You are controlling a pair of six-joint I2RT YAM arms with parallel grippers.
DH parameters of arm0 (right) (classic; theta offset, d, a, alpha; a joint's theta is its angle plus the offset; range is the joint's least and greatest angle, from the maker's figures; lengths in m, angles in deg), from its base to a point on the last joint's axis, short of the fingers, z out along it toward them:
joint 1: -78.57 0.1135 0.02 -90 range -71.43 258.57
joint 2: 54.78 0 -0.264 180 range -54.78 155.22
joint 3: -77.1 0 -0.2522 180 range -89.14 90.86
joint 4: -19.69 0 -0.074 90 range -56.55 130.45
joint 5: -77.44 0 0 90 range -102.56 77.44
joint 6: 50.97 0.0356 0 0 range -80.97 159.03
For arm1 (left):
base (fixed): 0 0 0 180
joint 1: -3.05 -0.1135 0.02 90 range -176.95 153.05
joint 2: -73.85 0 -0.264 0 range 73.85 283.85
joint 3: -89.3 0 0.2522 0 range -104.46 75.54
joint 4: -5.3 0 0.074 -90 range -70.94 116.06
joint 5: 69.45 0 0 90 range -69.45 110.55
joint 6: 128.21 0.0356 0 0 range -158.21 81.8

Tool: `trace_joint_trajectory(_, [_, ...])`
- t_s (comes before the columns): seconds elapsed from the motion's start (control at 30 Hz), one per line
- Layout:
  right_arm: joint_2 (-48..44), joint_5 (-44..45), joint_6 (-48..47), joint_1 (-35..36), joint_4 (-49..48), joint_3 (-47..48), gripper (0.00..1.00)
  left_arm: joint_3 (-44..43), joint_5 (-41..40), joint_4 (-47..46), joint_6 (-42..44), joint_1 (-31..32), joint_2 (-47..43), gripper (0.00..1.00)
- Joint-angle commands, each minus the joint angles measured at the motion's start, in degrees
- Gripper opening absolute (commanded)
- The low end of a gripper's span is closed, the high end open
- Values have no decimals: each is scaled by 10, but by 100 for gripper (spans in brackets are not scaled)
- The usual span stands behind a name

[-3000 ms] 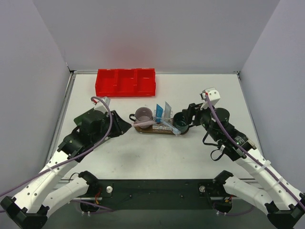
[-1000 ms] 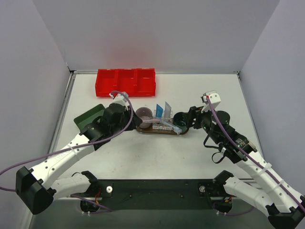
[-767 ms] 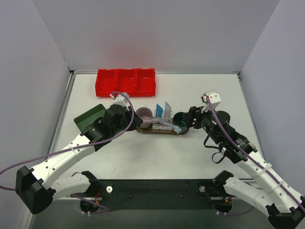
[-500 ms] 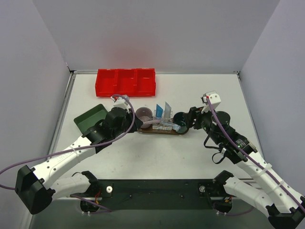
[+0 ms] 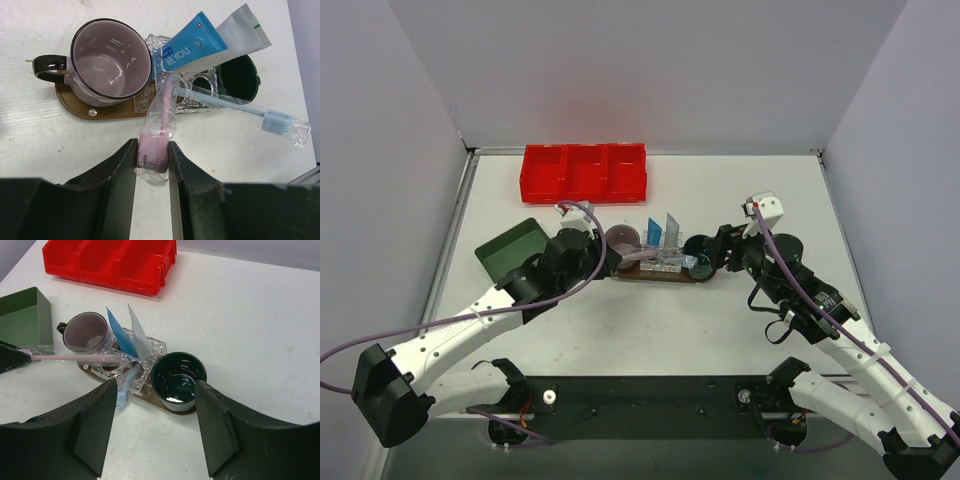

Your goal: Prepare toiletry sets of a toothbrush and toothpaste on the tray

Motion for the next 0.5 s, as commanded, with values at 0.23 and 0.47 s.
trace_joint_trajectory(0.23, [-6, 4, -1, -3, -13, -6, 58, -3, -23, -32, 1, 8, 30, 0])
trace_joint_trajectory(0.47, [-5, 4, -1, -3, -13, -6, 59, -13, -21, -20, 0, 10, 48, 0])
